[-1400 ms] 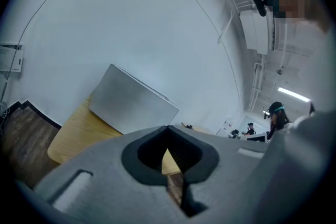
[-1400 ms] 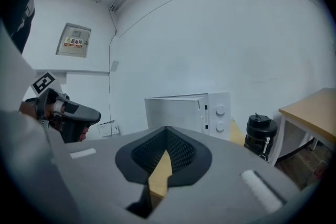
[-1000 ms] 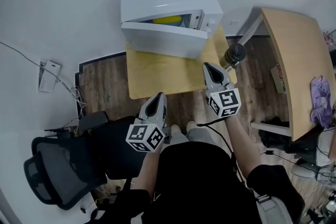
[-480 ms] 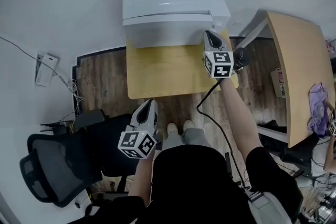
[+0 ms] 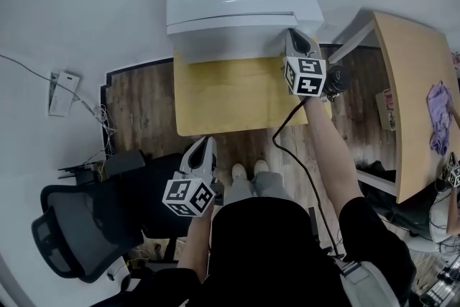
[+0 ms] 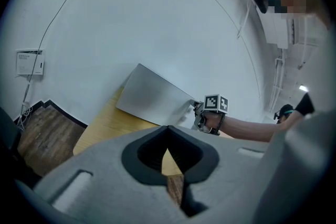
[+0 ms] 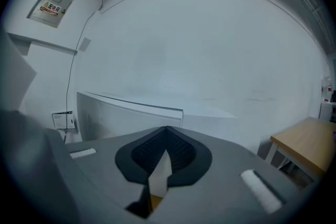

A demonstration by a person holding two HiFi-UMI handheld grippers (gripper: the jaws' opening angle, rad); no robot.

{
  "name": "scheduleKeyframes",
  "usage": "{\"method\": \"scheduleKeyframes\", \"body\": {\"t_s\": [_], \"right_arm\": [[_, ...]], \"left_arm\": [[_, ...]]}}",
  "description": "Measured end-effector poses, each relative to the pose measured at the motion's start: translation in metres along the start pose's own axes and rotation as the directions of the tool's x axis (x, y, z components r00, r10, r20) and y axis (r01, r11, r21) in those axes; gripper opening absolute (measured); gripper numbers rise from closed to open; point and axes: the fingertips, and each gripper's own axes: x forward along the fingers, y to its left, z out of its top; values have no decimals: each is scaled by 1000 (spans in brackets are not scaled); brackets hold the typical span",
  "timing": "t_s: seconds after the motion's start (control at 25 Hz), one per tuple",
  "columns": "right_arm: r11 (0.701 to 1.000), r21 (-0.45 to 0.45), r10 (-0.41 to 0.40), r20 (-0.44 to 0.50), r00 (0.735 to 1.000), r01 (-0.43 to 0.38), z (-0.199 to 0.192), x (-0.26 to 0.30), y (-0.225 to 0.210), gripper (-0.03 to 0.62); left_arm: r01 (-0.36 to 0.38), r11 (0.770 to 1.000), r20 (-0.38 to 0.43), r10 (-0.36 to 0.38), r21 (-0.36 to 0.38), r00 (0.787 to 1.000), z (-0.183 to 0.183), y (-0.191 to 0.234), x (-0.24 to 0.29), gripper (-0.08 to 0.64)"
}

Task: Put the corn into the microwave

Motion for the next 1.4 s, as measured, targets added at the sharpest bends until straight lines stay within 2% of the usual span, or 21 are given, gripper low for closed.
{"method": "scheduleKeyframes", "body": {"t_s": [0.28,0.48,0.84,1.04,1.24,1.4], "right_arm": [[1000,12,-25,-35,999,25,4,16,-5,9],[1000,15,-16,-10,1000,16,3,17,-4,8],[1000,-2,-3,-41,999,3,5,12,-3,6],[999,22,29,37,999,-30,17,-34,1,6],[995,87,49,105,993,-59,11,-113,7,6],[991,100,71,145,987,-86,5,-174,23,6]], "left_arm": [[7,1000,2,-7,9,1000,3,-4,9,2],[-5,1000,5,5,0,1000,6,5,10,2],[23,1000,5,-23,21,1000,9,-6,9,2],[51,998,1,-51,35,999,7,-16,11,2],[106,993,0,-107,58,994,8,-34,18,2],[158,983,9,-159,88,987,12,-55,26,2]]}}
